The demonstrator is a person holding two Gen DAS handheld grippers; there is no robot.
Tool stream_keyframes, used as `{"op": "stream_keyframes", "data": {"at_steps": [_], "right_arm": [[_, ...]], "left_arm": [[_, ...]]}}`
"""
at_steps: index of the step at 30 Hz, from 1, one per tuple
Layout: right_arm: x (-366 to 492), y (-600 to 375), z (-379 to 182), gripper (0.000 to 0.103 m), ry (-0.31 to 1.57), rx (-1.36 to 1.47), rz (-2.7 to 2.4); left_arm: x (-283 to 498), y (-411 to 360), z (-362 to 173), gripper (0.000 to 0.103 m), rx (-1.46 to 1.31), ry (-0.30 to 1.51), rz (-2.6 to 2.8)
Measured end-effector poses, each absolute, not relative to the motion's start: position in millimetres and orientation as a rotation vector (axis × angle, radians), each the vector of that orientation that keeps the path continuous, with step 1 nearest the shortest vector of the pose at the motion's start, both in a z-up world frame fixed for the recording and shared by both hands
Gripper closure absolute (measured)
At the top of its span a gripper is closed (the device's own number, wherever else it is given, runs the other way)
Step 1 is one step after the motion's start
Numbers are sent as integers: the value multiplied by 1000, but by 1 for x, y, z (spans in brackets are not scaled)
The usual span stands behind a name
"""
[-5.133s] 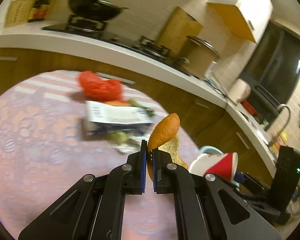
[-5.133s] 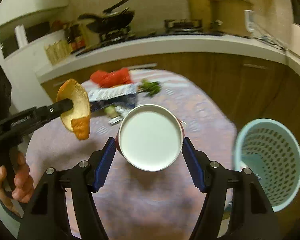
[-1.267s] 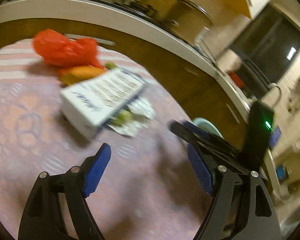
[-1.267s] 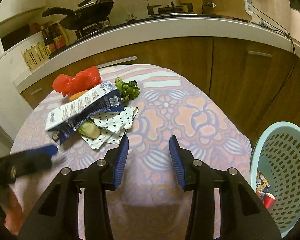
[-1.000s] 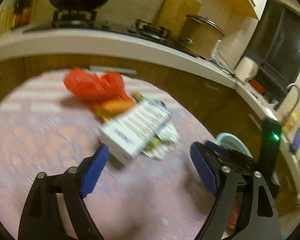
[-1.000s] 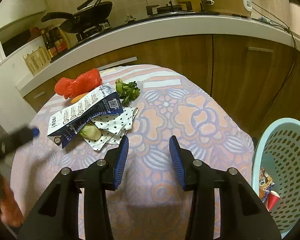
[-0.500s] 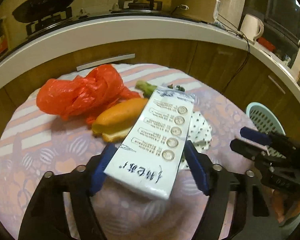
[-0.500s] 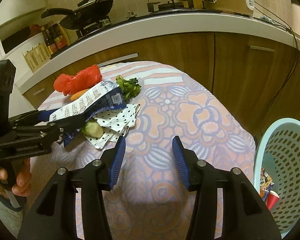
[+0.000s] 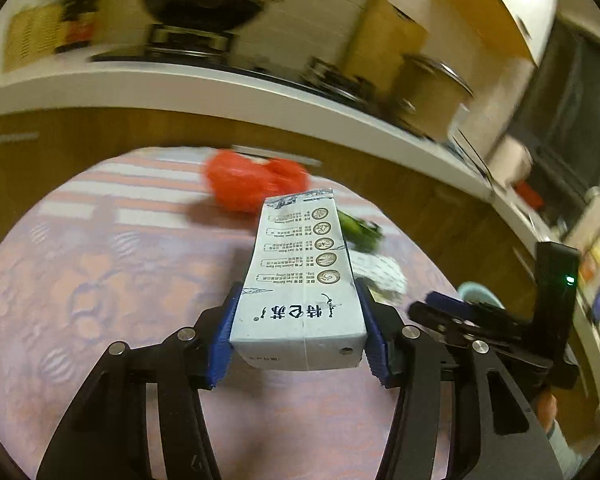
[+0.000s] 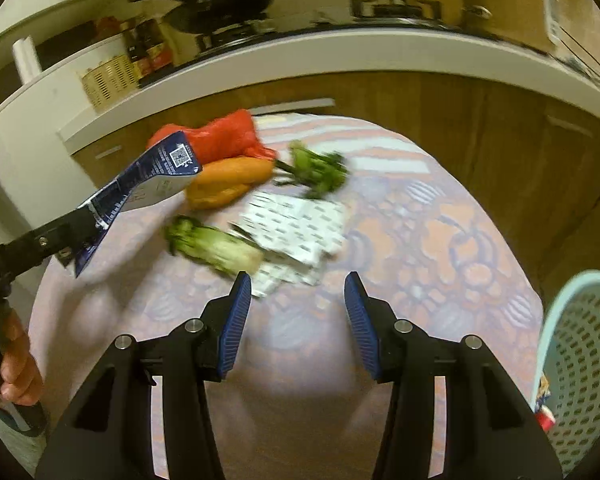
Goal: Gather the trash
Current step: 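Grasp the green bok choy stalk with the right tool while the left tool holds the carton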
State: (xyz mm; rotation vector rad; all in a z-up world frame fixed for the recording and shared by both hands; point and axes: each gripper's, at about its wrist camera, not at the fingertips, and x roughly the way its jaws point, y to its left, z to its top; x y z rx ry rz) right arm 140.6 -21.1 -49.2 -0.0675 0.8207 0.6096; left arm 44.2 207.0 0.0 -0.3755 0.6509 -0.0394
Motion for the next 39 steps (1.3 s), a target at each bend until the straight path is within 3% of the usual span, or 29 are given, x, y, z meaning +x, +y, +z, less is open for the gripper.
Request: {"op": "stream_keyframes", "data": {"at_steps": [9, 22, 39], "right_arm": [[147, 43, -46, 58, 841, -220, 740], [148, 64, -56, 58, 831, -360, 771], [119, 49, -49, 56, 834, -295, 859]], "left_arm": [[28, 241, -22, 52, -481, 589, 91], [27, 247, -29, 51, -516, 598, 78], [20, 250, -27, 51, -553, 574, 63]]}}
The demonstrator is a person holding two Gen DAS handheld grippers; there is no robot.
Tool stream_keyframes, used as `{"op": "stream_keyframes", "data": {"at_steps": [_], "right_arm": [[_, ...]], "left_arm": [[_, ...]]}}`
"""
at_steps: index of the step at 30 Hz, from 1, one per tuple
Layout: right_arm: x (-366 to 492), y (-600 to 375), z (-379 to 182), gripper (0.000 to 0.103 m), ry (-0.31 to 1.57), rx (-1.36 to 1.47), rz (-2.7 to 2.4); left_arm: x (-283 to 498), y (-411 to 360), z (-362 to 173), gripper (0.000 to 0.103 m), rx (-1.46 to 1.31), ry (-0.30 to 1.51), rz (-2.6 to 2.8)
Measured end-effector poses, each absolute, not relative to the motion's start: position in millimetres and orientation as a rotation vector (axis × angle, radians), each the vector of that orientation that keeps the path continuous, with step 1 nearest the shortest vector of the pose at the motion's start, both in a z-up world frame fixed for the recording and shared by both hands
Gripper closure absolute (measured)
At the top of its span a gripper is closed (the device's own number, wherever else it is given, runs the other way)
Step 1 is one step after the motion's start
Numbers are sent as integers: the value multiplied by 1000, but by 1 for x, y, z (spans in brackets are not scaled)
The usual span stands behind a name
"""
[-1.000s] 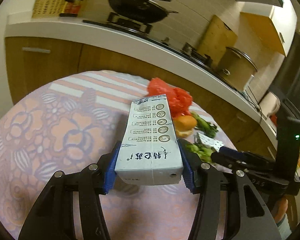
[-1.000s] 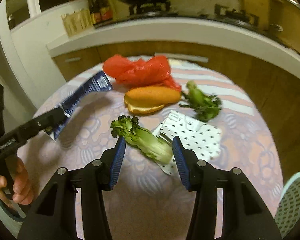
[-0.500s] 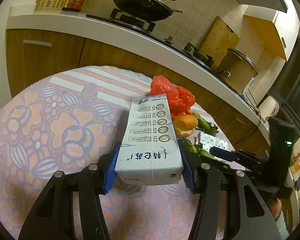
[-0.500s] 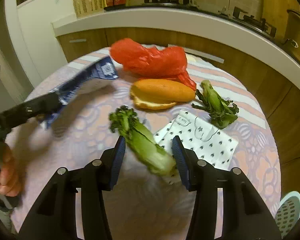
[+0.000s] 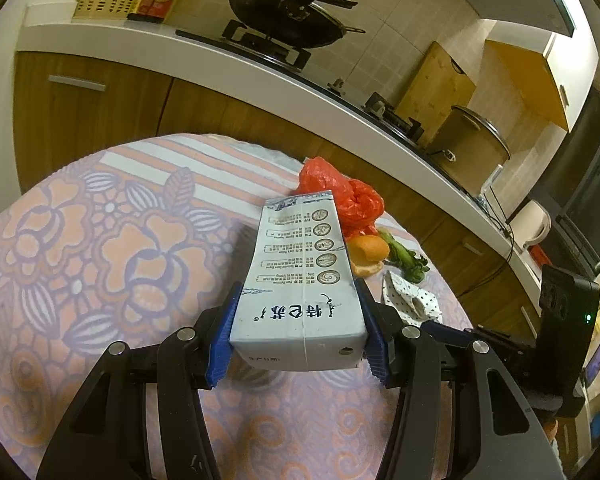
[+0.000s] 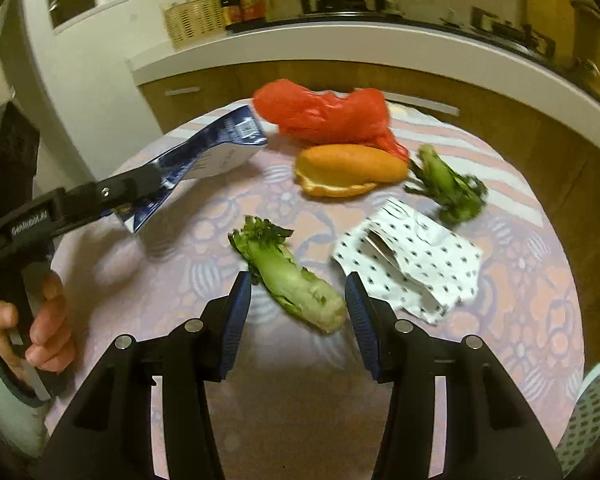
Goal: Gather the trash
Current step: 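Grasp the green bok choy stalk with the right tool while the left tool holds the carton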
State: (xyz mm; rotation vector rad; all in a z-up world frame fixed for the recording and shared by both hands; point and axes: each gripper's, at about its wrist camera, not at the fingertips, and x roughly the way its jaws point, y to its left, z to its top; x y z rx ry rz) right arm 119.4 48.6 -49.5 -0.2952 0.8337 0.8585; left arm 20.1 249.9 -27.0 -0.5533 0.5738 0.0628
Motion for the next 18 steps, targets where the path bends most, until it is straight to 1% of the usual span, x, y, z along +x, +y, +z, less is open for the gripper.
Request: {"op": "stream_keyframes", "data": {"at_steps": [4, 6, 11, 13, 15, 18], "right_arm": [[127, 65, -58, 55, 845, -354, 853], [132, 70, -65, 52, 860, -366, 856], [121, 64, -63, 52, 854, -356, 910], [113, 59, -61, 55, 874, -324, 944], [107, 54, -57, 60, 888, -279, 980], [99, 51, -49, 61, 889, -227, 1050]], "left_arm": [[20, 251, -28, 51, -563, 579, 60], [21, 250, -28, 51, -562, 581, 62], [22, 250, -28, 51, -561, 584, 63], [21, 250, -28, 51, -559, 583, 64], [22, 250, -28, 51, -561, 584, 64], [23, 251, -29, 51, -564, 583, 64]]}}
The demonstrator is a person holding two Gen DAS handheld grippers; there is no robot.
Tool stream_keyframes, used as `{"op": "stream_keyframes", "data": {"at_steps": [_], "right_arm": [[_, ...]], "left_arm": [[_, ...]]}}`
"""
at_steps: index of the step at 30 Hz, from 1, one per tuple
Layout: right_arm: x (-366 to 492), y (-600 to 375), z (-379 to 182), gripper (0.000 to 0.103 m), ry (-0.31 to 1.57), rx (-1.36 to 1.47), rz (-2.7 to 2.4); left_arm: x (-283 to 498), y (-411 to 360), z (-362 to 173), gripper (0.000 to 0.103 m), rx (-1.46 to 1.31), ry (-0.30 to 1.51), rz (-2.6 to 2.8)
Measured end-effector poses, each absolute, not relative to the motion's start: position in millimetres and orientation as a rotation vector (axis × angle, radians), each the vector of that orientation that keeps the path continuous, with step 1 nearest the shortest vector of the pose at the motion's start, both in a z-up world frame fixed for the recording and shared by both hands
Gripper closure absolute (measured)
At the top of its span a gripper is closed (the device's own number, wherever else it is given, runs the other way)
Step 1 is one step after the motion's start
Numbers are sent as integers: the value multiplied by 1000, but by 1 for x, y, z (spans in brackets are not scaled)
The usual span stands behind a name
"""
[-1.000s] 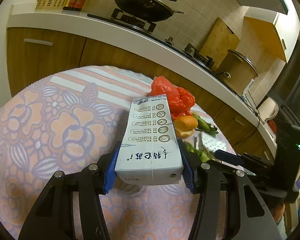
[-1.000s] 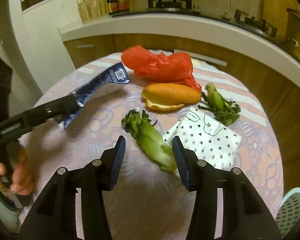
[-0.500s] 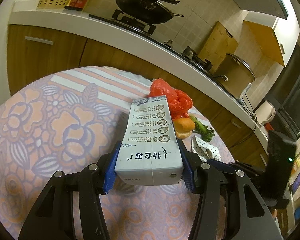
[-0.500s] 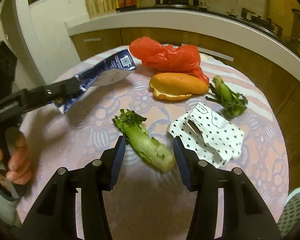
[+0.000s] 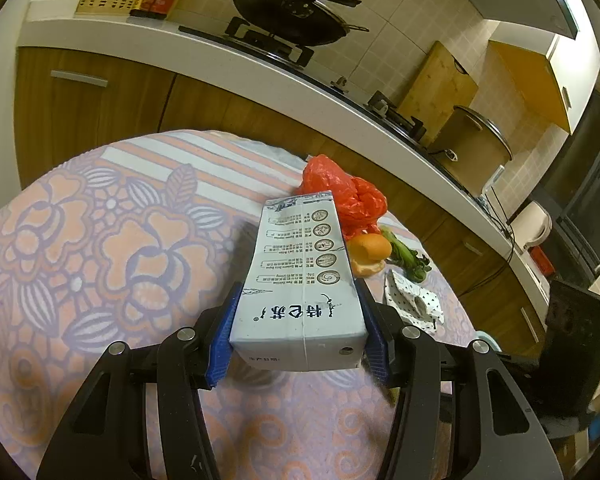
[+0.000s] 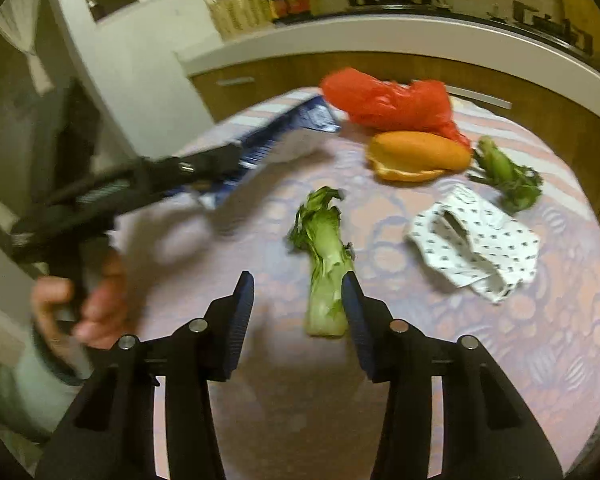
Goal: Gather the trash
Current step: 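Grasp the green bok choy stalk with the right tool while the left tool holds the carton, then carry carton and bok choy over the blue basket and open both tools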
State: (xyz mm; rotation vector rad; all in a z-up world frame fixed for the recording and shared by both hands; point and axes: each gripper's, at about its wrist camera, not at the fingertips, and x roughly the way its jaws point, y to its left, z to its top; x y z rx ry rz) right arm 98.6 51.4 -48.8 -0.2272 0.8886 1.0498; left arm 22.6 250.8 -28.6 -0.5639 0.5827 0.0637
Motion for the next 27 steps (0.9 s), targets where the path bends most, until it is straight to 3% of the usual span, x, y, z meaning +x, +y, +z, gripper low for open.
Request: {"op": "stream_keyframes", "data": {"at_steps": [14, 16, 17, 27], "right_arm": [[110, 74, -70, 61, 898, -306, 872], [107, 77, -70, 68, 884, -324, 839], [104, 80, -70, 79, 873, -341, 825], [78, 25, -28, 80, 755, -229, 792]], "left_arm": [[20, 250, -28, 51, -567, 578, 67], [19, 248, -27, 51, -558, 573, 72], [18, 247, -25, 51, -554, 569, 72], [2, 198, 15, 51, -481, 515, -53]]}}
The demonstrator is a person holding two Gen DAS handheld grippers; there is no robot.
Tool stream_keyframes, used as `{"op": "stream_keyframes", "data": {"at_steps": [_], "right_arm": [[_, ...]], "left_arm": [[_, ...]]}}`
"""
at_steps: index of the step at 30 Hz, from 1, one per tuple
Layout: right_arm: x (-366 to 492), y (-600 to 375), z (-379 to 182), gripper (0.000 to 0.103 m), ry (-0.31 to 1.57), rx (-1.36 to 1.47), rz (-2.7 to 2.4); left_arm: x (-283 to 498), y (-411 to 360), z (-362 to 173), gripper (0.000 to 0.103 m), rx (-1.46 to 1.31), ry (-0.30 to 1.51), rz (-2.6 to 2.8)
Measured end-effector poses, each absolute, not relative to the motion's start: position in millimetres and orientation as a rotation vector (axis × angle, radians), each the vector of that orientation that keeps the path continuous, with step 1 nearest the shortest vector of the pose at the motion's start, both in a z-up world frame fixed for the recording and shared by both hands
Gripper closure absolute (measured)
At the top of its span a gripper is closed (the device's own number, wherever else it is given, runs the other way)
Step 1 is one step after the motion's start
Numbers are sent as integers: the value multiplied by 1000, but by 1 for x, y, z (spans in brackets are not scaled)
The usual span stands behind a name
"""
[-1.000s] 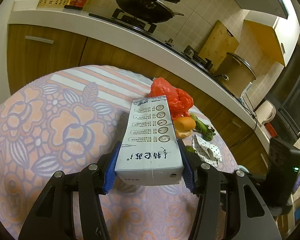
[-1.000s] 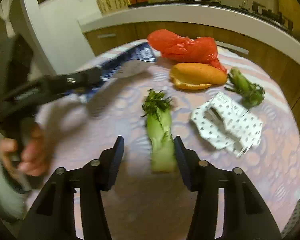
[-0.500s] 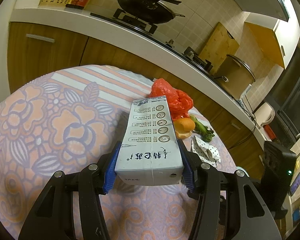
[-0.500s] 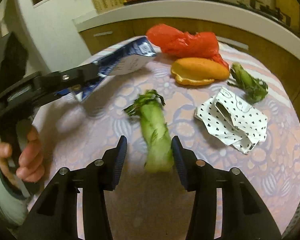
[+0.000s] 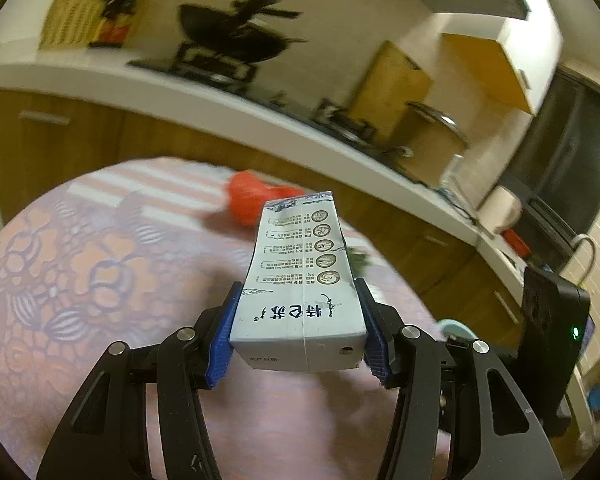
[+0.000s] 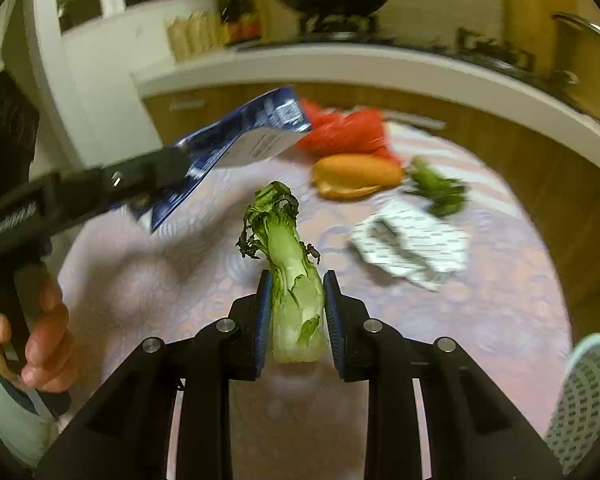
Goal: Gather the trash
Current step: 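Carry carton and bok choy over the blue basket and open both tools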
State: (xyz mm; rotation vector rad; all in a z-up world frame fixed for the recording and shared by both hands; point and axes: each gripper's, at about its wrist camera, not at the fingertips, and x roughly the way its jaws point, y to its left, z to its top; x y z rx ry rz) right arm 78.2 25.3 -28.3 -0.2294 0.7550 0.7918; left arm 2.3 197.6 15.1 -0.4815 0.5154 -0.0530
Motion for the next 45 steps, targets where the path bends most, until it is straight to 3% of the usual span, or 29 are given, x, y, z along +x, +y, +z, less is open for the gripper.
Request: {"op": "stream_keyframes", "data": {"at_steps": [8, 18, 31, 42, 43, 45], "right_arm": [[75, -72, 6, 80, 665, -90, 640], [81, -208, 15, 80, 620, 50, 401], [93, -332, -35, 80, 745, 199, 127], [113, -356, -85, 79, 918, 264, 49], [115, -356, -89, 78, 932, 268, 50], [117, -355, -90, 75, 946, 280, 55]], "left_arm": [[14, 127, 56, 51, -432, 474, -222], [66, 4, 57, 51, -322, 559, -407], [126, -125, 17, 51, -206, 715, -592], [149, -162, -34, 51, -189, 874, -644], [150, -163, -39, 50, -190, 893, -653], [151, -163, -42, 37, -198, 910, -657]]}}
